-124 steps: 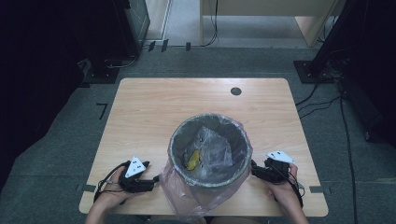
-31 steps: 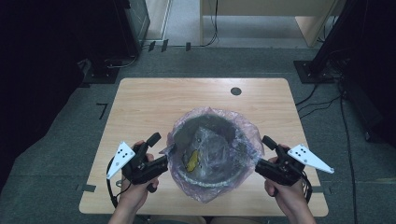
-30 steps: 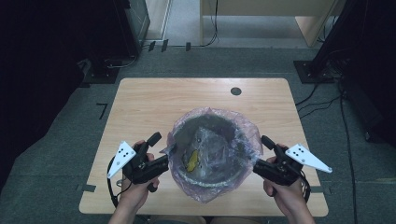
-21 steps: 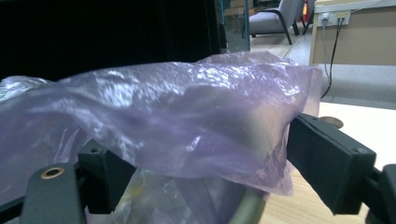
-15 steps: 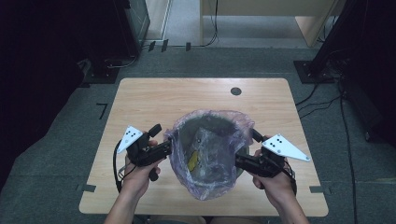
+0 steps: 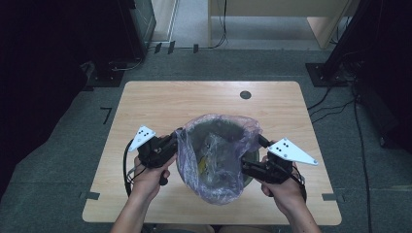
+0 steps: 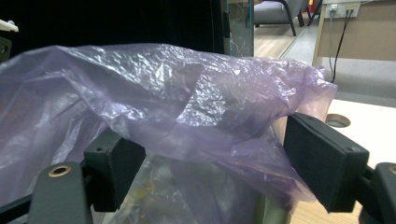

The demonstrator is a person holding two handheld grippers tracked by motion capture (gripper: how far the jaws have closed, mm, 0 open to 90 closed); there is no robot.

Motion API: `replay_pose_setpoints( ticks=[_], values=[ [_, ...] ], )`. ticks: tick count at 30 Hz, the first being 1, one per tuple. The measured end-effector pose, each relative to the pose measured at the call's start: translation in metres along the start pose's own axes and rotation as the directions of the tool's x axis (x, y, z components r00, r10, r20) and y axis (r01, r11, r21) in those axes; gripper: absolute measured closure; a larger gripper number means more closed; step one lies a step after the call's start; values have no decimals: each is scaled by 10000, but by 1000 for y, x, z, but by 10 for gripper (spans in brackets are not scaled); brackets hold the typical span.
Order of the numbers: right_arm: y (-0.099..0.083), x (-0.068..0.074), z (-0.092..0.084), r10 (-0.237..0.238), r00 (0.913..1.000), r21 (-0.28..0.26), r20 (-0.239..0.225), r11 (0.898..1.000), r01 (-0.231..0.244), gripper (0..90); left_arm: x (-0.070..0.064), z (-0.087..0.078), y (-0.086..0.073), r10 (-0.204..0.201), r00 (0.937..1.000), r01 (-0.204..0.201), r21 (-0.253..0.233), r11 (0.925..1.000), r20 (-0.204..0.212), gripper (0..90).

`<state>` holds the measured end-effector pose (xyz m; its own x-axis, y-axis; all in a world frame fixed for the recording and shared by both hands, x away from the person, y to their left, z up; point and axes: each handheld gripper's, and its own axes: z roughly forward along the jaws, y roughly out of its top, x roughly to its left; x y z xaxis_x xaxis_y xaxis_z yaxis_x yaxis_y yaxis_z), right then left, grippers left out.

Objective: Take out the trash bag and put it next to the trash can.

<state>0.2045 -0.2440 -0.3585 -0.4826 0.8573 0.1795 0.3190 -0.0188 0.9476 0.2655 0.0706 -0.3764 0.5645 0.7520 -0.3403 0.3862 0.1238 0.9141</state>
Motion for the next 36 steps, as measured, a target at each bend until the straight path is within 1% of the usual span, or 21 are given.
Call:
replay_pose_setpoints(
  ticks=[1, 5, 10, 13, 15, 17, 19, 20, 21, 22, 23, 24, 25, 26, 27, 28, 30, 31, 32, 34, 36],
  values=[
    [2, 1, 0, -28, 10000, 6, -11, 10000, 28, 211, -1, -1, 2, 16, 10000, -17, -60, 10000, -42, 889],
    [7, 4, 0, -212, 9998, 37, 50, 9998, 212, 212, -9, -2, 6, 480, 9988, -480, -162, 9987, -15, 896],
    [11, 11, 3, -328, 9994, 79, 113, 9994, 327, 213, -23, -3, 9, 965, 9951, -954, -491, 9942, 200, 899],
    [14, 16, 3, -368, 9993, 131, 40, 9992, 367, 211, -33, -5, 10, 1386, 9899, -1366, -637, 9886, 290, 899],
    [17, 23, 6, -711, 9975, 221, -48, 9972, 712, 190, -41, -6, 10, 1692, 9848, -1659, -770, 9831, 385, 899],
    [18, 25, 6, -783, 9969, 230, -123, 9966, 786, 182, -49, -7, 11, 1917, 9799, -1869, -820, 9789, 548, 898],
    [21, 31, 8, -933, 9952, 225, -301, 9953, 940, 164, -55, -7, 13, 2039, 9760, -1973, -856, 9766, 767, 898],
    [23, 37, 10, -1100, 9926, 203, -510, 9936, 1111, 146, -57, -8, 13, 2014, 9750, -1935, -875, 9772, 933, 898],
    [23, 37, 10, -1100, 9926, 203, -510, 9936, 1111, 146, -59, -8, 14, 1941, 9746, -1846, -903, 9787, 1120, 898],
    [23, 39, 11, -1175, 9909, 207, -649, 9927, 1191, 140, -62, -9, 15, 1928, 9728, -1821, -912, 9790, 1281, 898],
    [24, 42, 12, -1314, 9882, 214, -782, 9908, 1335, 127, -64, -9, 15, 1897, 9716, -1775, -944, 9796, 1417, 899],
    [25, 47, 14, -1550, 9824, 269, -1046, 9870, 1586, 92, -66, -10, 16, 1897, 9700, -1764, -968, 9796, 1521, 899],
    [25, 49, 14, -1628, 9792, 283, -1211, 9855, 1673, 72, -69, -10, 17, 1840, 9667, -1691, -961, 9809, 1777, 898],
    [25, 49, 14, -1628, 9792, 283, -1211, 9855, 1673, 72, -69, -10, 17, 1840, 9667, -1691, -961, 9809, 1777, 898],
    [26, 54, 16, -1841, 9718, 316, -1471, 9812, 1907, 10, -71, -11, 17, 1870, 9639, -1721, -924, 9807, 1897, 898],
    [26, 54, 16, -1841, 9718, 316, -1471, 9812, 1907, 10, -73, -11, 18, 1899, 9583, -1728, -962, 9802, 2133, 898],
    [27, 60, 18, -2120, 9629, 338, -1671, 9748, 2205, 0, -76, -13, 18, 1837, 9444, -1593, -1092, 9812, 2728, 897],
    [27, 60, 18, -2120, 9629, 338, -1671, 9748, 2205, 0, -76, -13, 18, 1854, 9376, -1568, -1182, 9805, 2940, 897],
    [27, 61, 18, -2138, 9622, 349, -1689, 9743, 2226, 0, -77, -15, 18, 1838, 9242, -1490, -1270, 9807, 3348, 897],
    [28, 62, 19, -2297, 9606, 333, -1568, 9708, 2375, 0, -79, -17, 18, 1780, 9017, -1365, -1313, 9819, 3940, 897],
    [27, 64, 19, -2440, 9583, 223, -1484, 9680, 2499, 0, -80, -17, 18, 1835, 8913, -1429, -1273, 9815, 4146, 896]
  ],
)
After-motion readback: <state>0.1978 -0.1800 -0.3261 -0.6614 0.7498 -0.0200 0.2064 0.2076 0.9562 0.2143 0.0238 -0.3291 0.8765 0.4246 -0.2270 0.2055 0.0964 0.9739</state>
